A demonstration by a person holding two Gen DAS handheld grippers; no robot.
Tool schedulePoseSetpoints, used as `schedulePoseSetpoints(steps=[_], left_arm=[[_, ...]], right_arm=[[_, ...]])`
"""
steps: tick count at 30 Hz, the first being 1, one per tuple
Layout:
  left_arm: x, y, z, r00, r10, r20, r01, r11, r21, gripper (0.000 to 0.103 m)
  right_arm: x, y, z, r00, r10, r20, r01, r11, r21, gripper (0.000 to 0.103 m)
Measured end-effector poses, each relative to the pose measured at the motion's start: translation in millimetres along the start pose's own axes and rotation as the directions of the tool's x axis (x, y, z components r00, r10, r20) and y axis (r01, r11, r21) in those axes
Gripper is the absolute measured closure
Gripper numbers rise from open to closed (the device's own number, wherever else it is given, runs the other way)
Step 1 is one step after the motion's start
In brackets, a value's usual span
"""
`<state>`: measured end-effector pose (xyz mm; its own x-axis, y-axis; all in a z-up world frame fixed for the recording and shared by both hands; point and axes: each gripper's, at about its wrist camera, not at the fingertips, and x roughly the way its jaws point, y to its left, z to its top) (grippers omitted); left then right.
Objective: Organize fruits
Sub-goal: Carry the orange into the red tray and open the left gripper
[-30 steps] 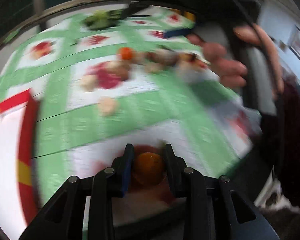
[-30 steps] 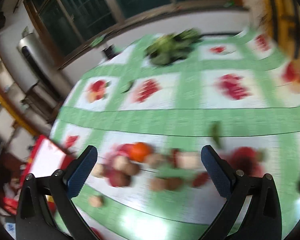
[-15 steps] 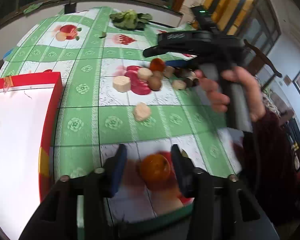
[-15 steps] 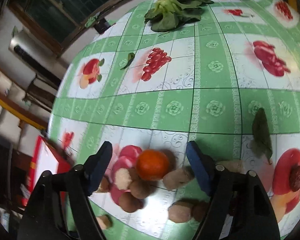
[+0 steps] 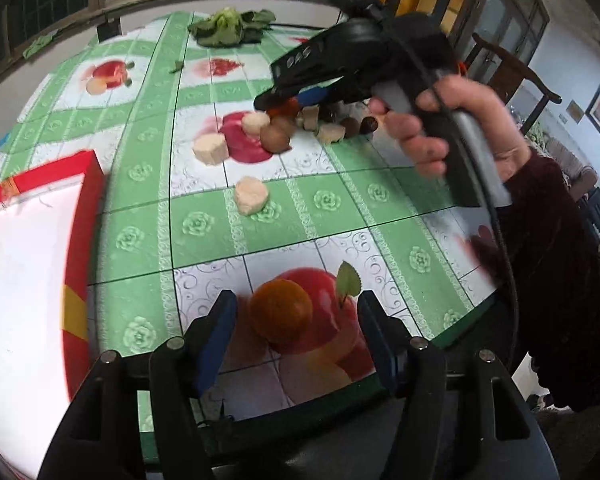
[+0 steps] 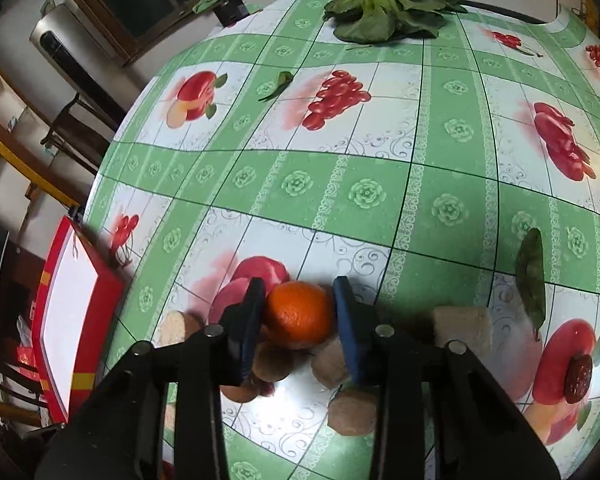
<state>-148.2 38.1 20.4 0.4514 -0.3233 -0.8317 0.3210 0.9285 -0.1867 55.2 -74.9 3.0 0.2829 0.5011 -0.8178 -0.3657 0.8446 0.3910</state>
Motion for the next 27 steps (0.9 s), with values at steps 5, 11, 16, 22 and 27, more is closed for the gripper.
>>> schedulePoseSetpoints(steps=[5,11,16,22,27], left_arm=[[12.8,4.5,4.5,1.0,0.014,-0.001,-0.014,1.0,-0.02,0.048],[13.5,2.9,4.0,1.0,0.019,0.005,-0.019,1.0,0.006,0.072],[-9.4,3.0,6.4,0.996,0.037,0.08,-0.036,0.999,-0.013,0.072],[-76.9,20.1,7.5,0.931,0.206,0.301,-0.176,0.976,-0.125,0.072],[-108.7,56.2,-16.2,0.817,0.476,0.324,-0.39,0.872,-0.297,0.072]], right_arm=[[-0.6,0.6,-1.8,1.0,0.001,-0.004,-0.001,1.0,-0.001,0.066],[-1.6,-9.3,-3.4,0.995,0.095,-0.023,-0.093,0.993,0.069,0.067],[-9.6,-4.3,-5.8,0.985,0.171,0.027,-0.172,0.982,0.078,0.067],[-24.0,50.9,-20.0,0.931,0.346,0.113,-0.344,0.938,-0.031,0.067],[-16.0,118.0,-39.3,0.88,0.464,0.103,-0.457,0.886,-0.081,0.067]])
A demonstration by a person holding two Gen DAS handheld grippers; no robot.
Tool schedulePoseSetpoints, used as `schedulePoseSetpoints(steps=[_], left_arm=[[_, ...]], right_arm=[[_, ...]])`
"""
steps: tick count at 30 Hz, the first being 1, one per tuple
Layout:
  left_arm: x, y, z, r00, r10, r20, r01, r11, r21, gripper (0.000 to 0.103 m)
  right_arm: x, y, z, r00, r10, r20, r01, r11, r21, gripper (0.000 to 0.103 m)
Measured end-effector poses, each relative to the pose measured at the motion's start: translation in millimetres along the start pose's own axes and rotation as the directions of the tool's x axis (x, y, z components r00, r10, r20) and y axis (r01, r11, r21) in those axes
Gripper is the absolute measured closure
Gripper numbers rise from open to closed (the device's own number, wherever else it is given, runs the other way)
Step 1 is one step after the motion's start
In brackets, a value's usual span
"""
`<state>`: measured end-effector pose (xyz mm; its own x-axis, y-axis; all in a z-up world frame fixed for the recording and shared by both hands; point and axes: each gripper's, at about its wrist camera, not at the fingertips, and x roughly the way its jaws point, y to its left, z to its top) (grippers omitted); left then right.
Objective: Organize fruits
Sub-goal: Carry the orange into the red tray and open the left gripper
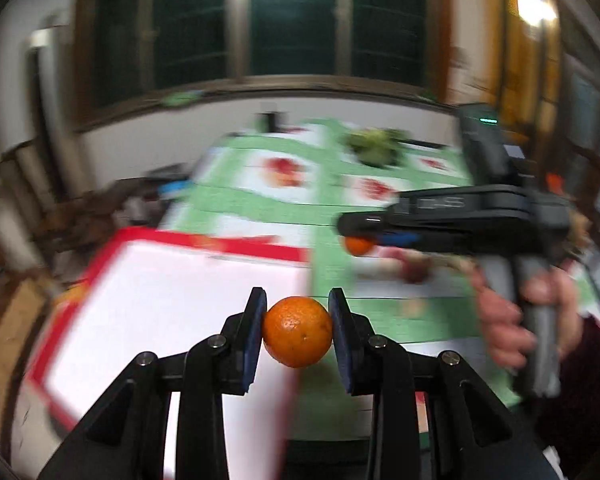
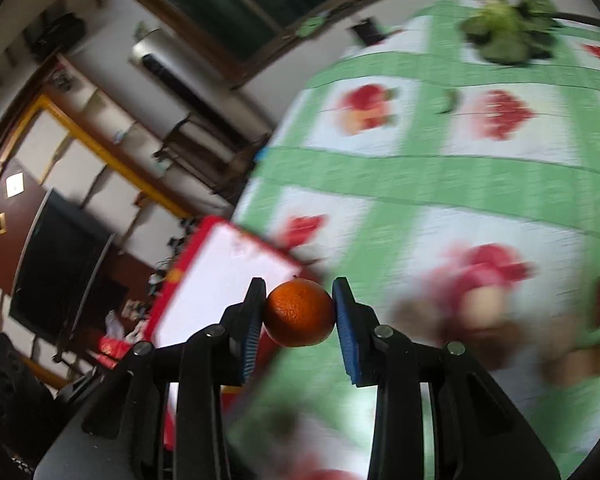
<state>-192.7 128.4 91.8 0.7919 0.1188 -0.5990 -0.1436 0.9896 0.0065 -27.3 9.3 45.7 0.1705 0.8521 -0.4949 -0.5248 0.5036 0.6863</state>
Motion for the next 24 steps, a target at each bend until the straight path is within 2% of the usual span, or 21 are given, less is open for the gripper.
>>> schedulePoseSetpoints(steps=[2,6,10,13,20,24], left_arm=[[2.2,23.4,-5.5,0.995,0.094,-0.011,-0.095,0.994,-0.046,0.072],[10.5,58.9,-11.8,0.983,0.174,-0.062,-0.18,0.976,-0.126,0.072],[20.2,79.0,-18.6,0.977,0.183,-0.112,-0.201,0.963,-0.179,0.072],[27.1,83.0,-23.8,0.97,0.192,-0.147,-0.219,0.956,-0.196,0.072],[39.1,82.3,-32.1,0.955,0.205,-0.215,-0.247,0.949,-0.194,0.07],[38.8,82.0,-34.2,0.95,0.212,-0.228,-0.258,0.945,-0.201,0.068]], right_arm=[[20.8,20.4,-5.9,0.999,0.036,-0.027,-0.036,0.999,-0.011,0.067],[64.8,51.2,-23.3,0.99,0.049,-0.131,-0.053,0.998,-0.031,0.067],[91.1,66.8,-42.0,0.979,0.04,-0.201,-0.053,0.997,-0.057,0.067],[100.4,72.4,-52.5,0.972,-0.003,-0.233,-0.025,0.993,-0.115,0.067],[105.0,74.7,-53.8,0.974,-0.072,-0.214,0.028,0.978,-0.205,0.067],[104.5,79.8,-57.8,0.971,-0.129,-0.2,0.067,0.955,-0.289,0.066]])
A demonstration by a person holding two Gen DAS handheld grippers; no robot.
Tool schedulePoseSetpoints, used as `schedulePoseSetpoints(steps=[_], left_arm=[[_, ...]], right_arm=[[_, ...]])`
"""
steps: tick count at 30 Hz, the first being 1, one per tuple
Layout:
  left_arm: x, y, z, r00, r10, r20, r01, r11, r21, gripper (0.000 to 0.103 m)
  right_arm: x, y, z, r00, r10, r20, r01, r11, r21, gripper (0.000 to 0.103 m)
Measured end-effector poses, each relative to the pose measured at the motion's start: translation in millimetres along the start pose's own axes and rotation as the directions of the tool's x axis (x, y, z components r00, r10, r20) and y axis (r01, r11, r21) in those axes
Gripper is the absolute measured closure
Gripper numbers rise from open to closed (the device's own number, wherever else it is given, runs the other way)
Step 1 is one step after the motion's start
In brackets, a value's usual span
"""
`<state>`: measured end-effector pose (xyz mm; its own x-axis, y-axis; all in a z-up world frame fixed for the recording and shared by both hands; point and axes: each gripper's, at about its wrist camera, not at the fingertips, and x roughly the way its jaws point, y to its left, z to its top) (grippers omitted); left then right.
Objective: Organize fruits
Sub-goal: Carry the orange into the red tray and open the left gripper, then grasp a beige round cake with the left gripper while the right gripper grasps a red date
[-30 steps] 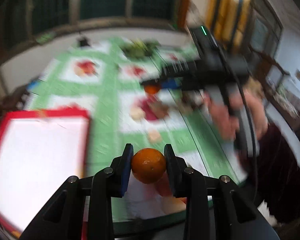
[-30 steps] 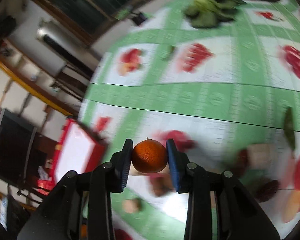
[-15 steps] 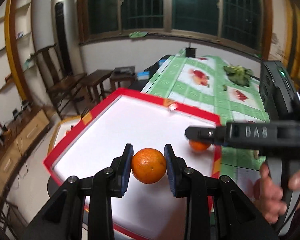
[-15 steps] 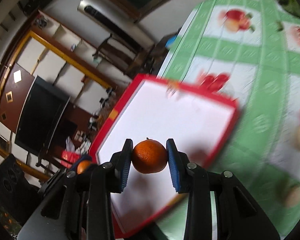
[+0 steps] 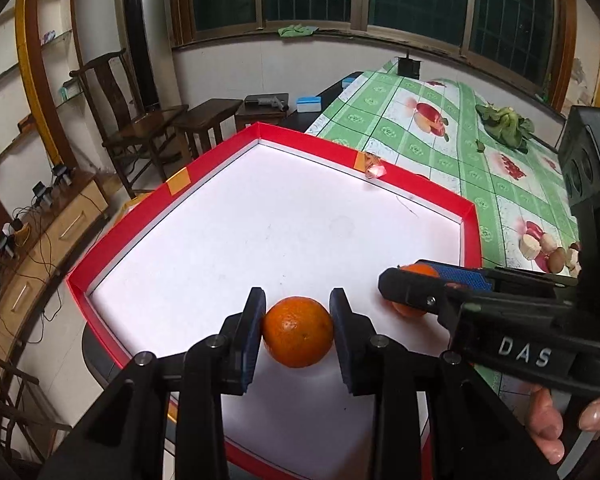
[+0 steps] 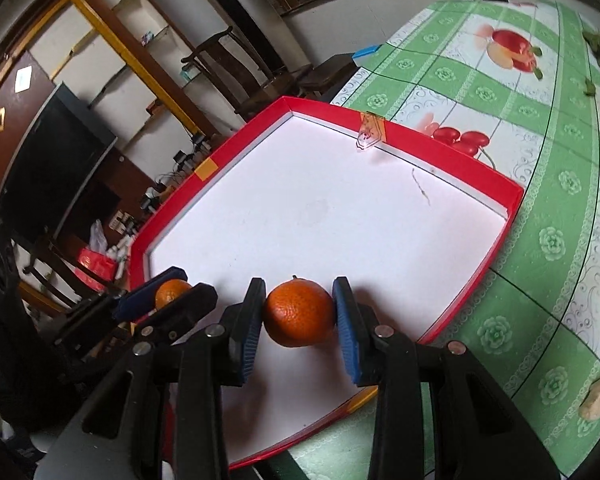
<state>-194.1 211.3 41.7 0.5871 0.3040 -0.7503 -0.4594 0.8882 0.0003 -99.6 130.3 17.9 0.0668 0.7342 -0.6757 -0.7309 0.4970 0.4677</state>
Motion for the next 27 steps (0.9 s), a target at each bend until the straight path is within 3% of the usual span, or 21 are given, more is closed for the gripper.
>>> schedulePoseSetpoints(steps=[4,5,6,8,12,18,27], left_arm=[[-6.5,3.4,-0.1,1.0,0.017,0.024,-0.017,1.0,-0.009,0.051],[-10.5,3.2,0.6,0.999,0.024,0.039,-0.024,1.0,-0.01,0.043],[-13.2,3.1,1.2,0.998,0.025,0.05,-0.024,1.0,-0.01,0.042],[-19.8,0.3,2.3,0.997,0.019,0.076,-0.019,1.0,0.001,0.042],[-34.9,-13.3,3.7,0.992,-0.012,0.124,0.006,0.999,0.05,0.034],[-57.0,-48.6,-2.0,0.976,-0.11,0.186,0.077,0.981,0.177,0.023],[-68.9,-100.2,-13.8,0.955,-0.262,0.143,0.207,0.927,0.314,0.022]], right_arm=[[-5.1,-6.2,0.6,0.999,0.046,-0.001,-0.046,0.998,0.037,0.064],[-7.9,-7.2,1.1,0.999,0.052,0.012,-0.053,0.997,0.047,0.057],[-12.4,-9.5,1.7,0.998,0.051,0.034,-0.053,0.997,0.057,0.046],[-23.1,-12.5,2.7,0.995,0.032,0.091,-0.039,0.997,0.069,0.037],[-46.9,-25.8,3.6,0.985,0.018,0.174,-0.036,0.995,0.098,0.037],[-81.9,-55.9,0.6,0.965,-0.077,0.252,0.032,0.984,0.178,0.037],[-141.4,-113.8,-20.1,0.917,-0.215,0.334,0.1,0.938,0.331,0.036]])
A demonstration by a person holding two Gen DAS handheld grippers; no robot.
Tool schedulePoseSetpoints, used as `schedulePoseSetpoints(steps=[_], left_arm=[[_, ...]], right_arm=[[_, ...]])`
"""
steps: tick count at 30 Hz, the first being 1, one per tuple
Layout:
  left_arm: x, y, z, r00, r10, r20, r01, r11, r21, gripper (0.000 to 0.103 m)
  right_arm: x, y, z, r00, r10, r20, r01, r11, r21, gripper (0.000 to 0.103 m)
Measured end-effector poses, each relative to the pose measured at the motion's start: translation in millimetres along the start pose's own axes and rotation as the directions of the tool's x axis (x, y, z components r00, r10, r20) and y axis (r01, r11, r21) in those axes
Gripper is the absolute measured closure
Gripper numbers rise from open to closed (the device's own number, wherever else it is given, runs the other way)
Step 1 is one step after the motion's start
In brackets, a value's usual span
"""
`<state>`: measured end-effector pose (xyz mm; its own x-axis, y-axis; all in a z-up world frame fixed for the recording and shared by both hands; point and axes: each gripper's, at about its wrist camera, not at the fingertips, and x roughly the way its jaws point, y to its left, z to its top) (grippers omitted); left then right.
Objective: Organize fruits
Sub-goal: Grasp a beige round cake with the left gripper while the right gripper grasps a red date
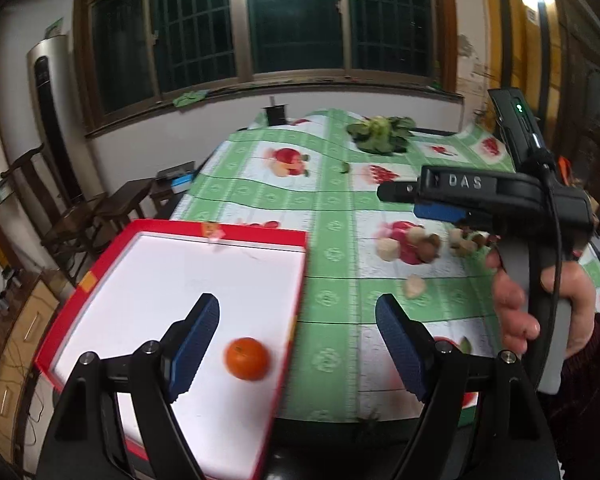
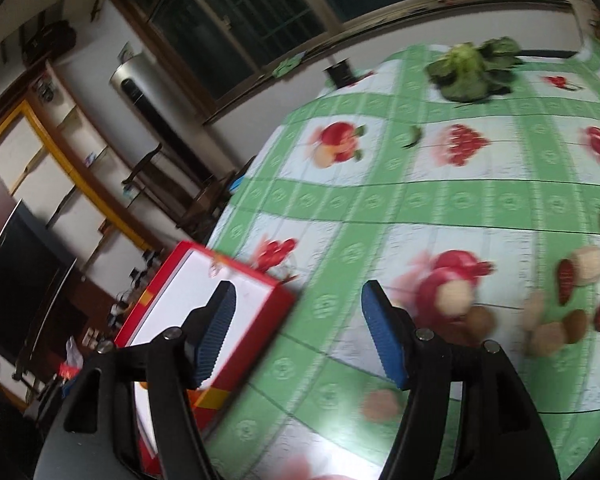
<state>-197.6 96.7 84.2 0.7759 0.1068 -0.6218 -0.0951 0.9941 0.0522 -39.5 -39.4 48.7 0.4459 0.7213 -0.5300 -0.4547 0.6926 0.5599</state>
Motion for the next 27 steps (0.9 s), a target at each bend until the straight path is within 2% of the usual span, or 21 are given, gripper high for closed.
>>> schedulePoseSetpoints(steps=[7,14,22,27], left_arm=[[-0.1,-34.2,-3.1,0.997,-0.076,-0.021,0.078,0.993,0.089,0.022],[2.7,-56.1,-5.6,0.992,-0.116,-0.051,0.123,0.98,0.155,0.022],[26.3,-71.0,-3.3,0.976,-0.175,-0.133,0.197,0.965,0.172,0.022],[40.5,-69.1,0.3,0.966,-0.202,-0.161,0.226,0.964,0.142,0.022]], right_arm=[[-39.6,-47.8,4.2,0.995,-0.079,0.058,0.074,0.993,0.091,0.035],[-69.5,-83.0,1.9,0.984,-0.158,0.087,0.147,0.982,0.12,0.035],[-103.3,-115.2,-7.9,0.962,-0.256,0.096,0.247,0.964,0.102,0.035],[-122.1,-133.0,-19.6,0.956,-0.284,0.075,0.279,0.958,0.067,0.035]])
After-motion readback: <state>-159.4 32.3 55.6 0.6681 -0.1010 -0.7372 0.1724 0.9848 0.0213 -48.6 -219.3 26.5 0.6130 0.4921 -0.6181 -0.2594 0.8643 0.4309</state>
